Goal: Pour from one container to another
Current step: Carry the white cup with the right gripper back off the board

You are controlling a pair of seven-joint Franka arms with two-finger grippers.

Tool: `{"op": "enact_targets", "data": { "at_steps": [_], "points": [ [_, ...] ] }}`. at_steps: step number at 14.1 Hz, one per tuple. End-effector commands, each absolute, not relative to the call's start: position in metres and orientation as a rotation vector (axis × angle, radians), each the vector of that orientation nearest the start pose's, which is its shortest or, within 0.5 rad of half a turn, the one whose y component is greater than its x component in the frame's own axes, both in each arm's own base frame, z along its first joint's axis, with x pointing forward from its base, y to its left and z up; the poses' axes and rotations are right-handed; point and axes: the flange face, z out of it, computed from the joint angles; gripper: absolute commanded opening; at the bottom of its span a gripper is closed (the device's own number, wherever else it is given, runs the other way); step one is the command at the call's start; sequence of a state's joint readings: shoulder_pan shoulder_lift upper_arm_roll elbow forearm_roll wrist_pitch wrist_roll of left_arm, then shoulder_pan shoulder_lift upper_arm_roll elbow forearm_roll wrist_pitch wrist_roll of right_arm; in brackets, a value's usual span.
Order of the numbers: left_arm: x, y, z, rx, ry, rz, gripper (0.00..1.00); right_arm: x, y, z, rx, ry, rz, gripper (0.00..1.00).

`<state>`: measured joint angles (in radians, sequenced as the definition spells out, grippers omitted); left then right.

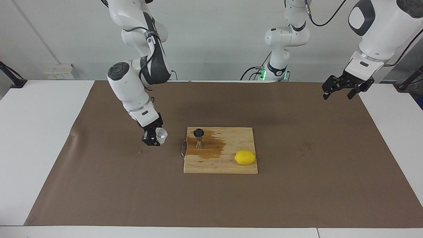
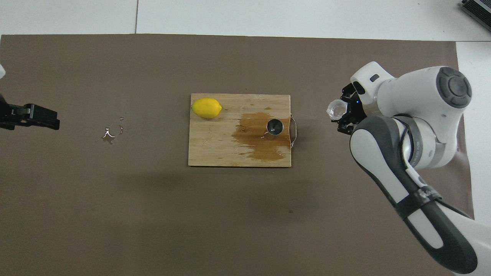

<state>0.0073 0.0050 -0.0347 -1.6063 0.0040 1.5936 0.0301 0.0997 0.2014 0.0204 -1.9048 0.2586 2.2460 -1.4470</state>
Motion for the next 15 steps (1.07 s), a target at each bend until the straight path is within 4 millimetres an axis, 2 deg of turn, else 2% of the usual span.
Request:
{"op": "enact_targets", "data": {
  "at_steps": [1,4,7,9,11,12,14,15],
  "points": [
    [0.547,-0.013,0.608,-3.129,0.092,0.036,1.0,0.603,0.035,0.381,-2.232,-1.918,-0.459,0.32],
    [0.547,-0.013,0.608,-3.129,0.089,0.041,1.0,0.594,-0.003,0.345,-2.185,-1.939,-0.538,0.32],
    [0.547,-0.013,0.608,-3.129,0.092,0.038,1.0,0.591,-0.031,0.305,-2.146,-1.887,-0.58,0.33],
    [0.547,-0.013,0.607,-3.129,0.092,0.041,1.0,0.59,-0.041,0.277,-2.09,-1.871,-0.649,0.35],
    [0.547,-0.013,0.608,-3.129,0.092,0.039,1.0,0.591,-0.043,0.27,-2.077,-1.9,-0.67,0.36],
    [0.547,-0.013,0.608,-3.129,0.089,0.038,1.0,0.592,-0.043,0.27,-2.078,-1.896,-0.674,0.44],
    [0.547,-0.013,0.608,-3.129,0.089,0.038,1.0,0.593,-0.039,0.273,-2.081,-1.882,-0.674,1.0],
    [0.547,-0.013,0.608,-3.129,0.092,0.041,1.0,0.593,-0.037,0.278,-2.093,-1.862,-0.672,1.0]
  ]
}}
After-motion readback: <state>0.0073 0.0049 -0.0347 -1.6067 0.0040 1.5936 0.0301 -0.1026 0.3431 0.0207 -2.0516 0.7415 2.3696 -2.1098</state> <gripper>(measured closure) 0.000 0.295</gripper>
